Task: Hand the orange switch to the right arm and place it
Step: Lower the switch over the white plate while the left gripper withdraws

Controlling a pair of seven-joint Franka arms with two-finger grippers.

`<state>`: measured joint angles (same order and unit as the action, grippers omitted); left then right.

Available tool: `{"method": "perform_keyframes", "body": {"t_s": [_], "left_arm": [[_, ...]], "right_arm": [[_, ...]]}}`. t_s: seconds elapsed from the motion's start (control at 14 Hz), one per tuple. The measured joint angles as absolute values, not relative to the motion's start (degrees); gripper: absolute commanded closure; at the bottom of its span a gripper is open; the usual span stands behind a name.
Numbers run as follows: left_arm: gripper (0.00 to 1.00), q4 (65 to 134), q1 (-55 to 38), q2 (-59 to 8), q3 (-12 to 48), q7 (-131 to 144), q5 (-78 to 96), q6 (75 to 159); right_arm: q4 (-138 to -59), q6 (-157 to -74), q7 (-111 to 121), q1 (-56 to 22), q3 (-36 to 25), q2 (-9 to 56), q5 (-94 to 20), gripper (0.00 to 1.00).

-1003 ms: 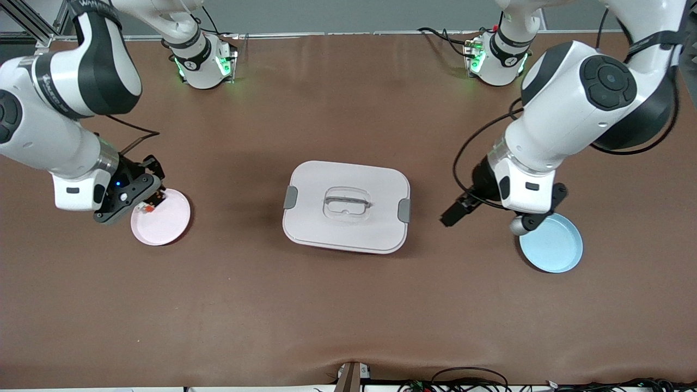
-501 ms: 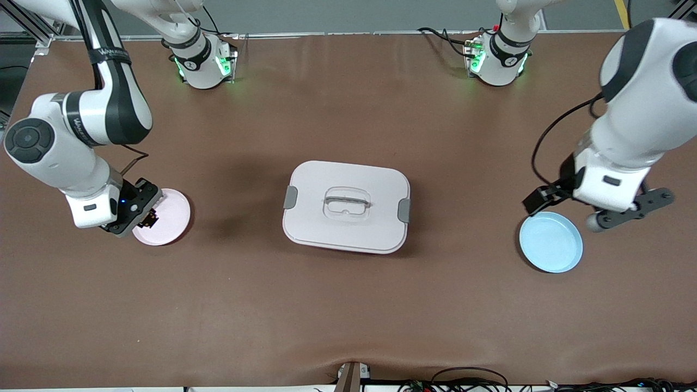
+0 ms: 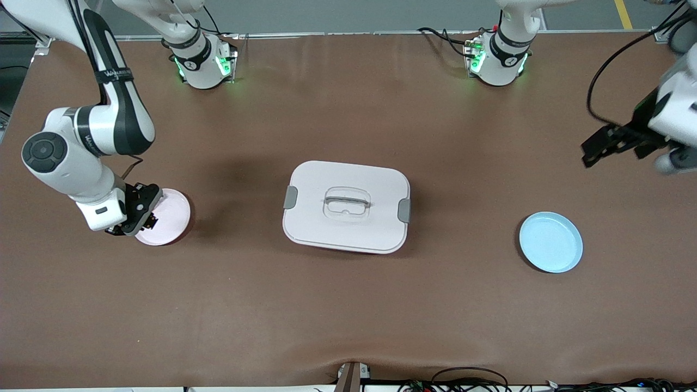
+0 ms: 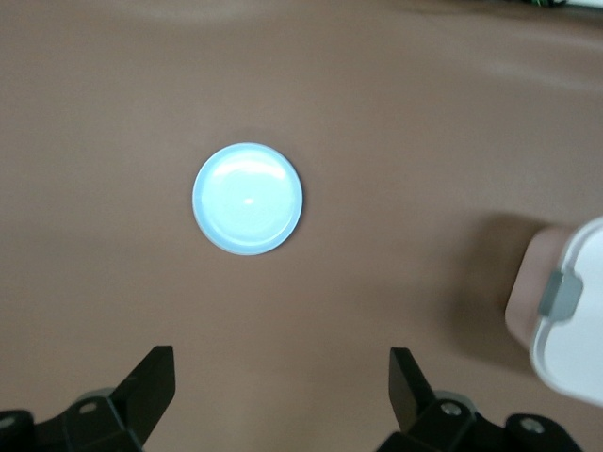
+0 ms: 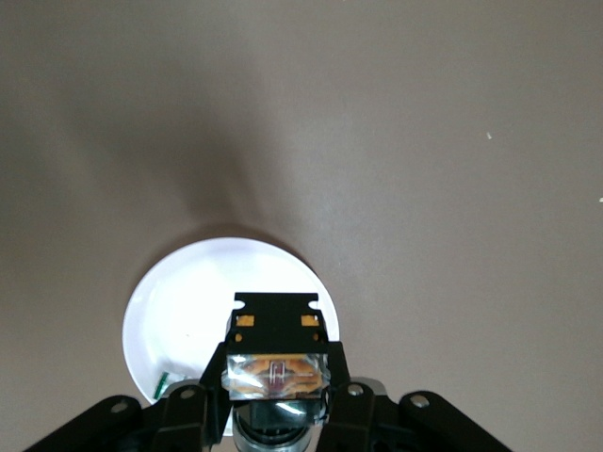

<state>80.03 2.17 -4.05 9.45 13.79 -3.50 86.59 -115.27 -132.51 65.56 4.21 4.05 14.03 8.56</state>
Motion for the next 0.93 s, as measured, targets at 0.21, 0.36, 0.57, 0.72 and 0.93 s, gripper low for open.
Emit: {"method": "perform_keyframes", "body": {"t_s": [0.21,0.36,0.57,0.72,0.93], "left_arm": [[0.00,83.14,-0.17,-0.39,4.66,10.37,-1.11,85.13],[0.00,85.10,-0.21,1.04,4.65,10.33,-0.95,85.14],[0.00,86.21,-0.21,1.84,4.65,10.33,-0.90,85.14],[0.00,86.32,-0.17,1.84,4.62,10.33,-0.90,85.17],[0.00,86.34,-0.10,1.84,4.50,10.33,-0.90,85.17]], "right_arm": [[-115.38,-132.95,67.98,5.40,4.05,14.88,9.99,1.00],[-115.92,-133.61,68.67,6.18,4.06,15.10,10.27,1.00],[-119.57,-139.34,69.71,7.18,4.05,15.42,10.36,1.00],[-121.73,-141.59,70.11,7.34,4.06,15.51,10.40,1.00],[-124.48,-144.51,70.34,7.35,4.07,15.59,10.43,1.00]]}}
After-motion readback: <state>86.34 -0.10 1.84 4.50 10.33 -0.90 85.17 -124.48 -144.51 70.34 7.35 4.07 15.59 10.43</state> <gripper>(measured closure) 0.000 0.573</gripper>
